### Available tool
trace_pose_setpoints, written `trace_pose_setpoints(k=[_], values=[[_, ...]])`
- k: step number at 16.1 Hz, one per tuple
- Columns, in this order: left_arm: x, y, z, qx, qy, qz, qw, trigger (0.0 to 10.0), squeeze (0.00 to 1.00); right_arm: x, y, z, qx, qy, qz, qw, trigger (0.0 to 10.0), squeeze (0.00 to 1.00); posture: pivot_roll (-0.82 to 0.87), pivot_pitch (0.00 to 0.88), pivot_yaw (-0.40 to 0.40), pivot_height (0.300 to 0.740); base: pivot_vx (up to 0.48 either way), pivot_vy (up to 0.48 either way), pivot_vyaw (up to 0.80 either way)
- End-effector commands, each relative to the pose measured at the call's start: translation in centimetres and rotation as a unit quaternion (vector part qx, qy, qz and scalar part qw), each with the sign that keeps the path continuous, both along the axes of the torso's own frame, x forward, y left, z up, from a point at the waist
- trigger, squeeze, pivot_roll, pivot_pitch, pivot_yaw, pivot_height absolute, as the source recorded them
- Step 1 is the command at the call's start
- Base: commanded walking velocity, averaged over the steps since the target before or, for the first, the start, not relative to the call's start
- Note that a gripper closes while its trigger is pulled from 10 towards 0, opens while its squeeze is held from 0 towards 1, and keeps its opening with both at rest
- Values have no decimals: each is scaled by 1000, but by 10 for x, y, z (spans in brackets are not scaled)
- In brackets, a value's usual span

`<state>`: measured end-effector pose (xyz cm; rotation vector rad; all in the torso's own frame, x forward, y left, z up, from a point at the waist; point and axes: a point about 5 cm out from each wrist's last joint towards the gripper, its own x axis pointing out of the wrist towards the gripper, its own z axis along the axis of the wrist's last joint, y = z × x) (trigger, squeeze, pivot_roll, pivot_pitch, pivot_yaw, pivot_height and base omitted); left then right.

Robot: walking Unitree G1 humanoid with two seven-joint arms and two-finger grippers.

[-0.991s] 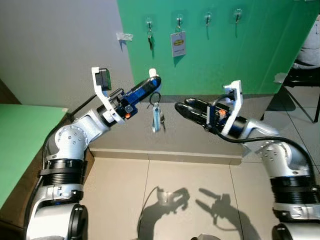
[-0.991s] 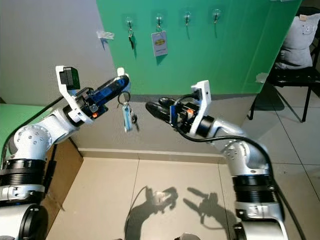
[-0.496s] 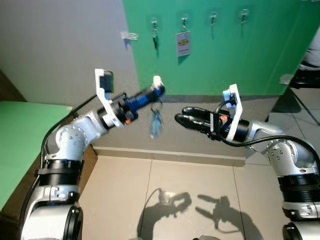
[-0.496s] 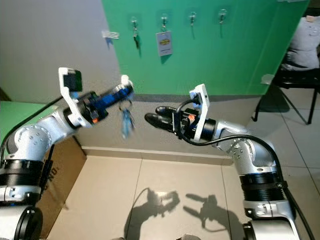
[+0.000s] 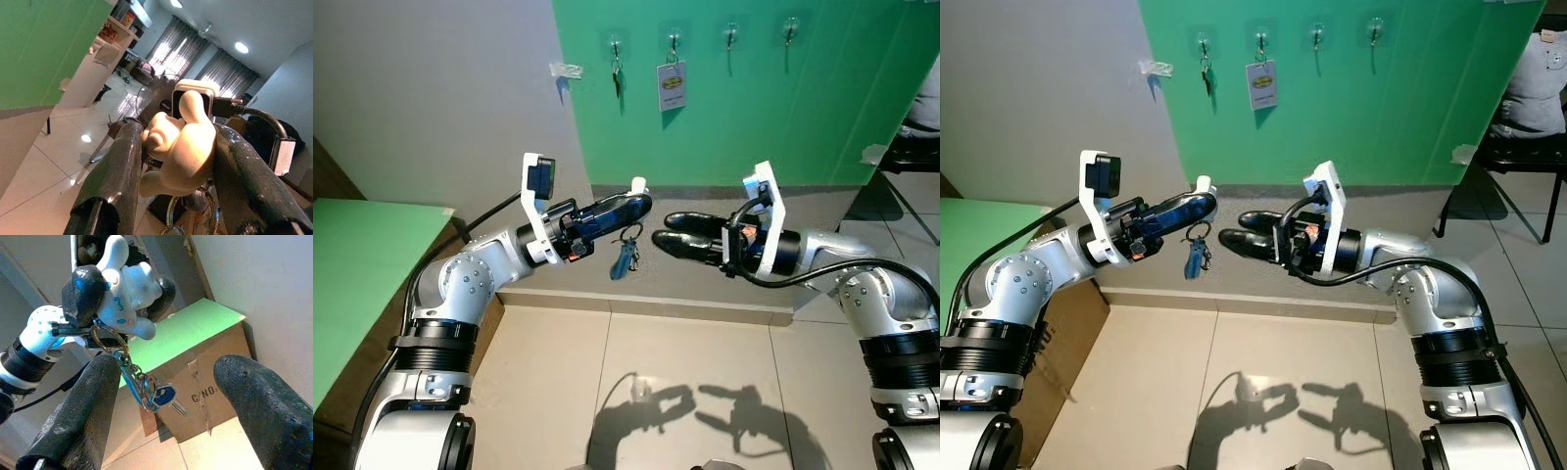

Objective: Hang keys on a hook

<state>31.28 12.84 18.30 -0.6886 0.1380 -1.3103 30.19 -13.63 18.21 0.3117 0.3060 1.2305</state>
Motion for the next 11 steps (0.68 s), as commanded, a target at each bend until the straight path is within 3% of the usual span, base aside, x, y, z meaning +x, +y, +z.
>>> trace_pose_setpoints(k=[1, 11], values=[[-1, 1, 4, 10, -13, -5, 1000, 0, 0, -2, 6, 6, 8, -6, 23, 1000, 10000, 0, -224, 0, 115, 740, 0, 0, 0], [-2, -7, 7, -3, -16, -20, 1000, 0, 0, -9, 21, 12, 20, -4, 66, 998, 10000, 0, -227, 0, 109, 740, 0, 0, 0]])
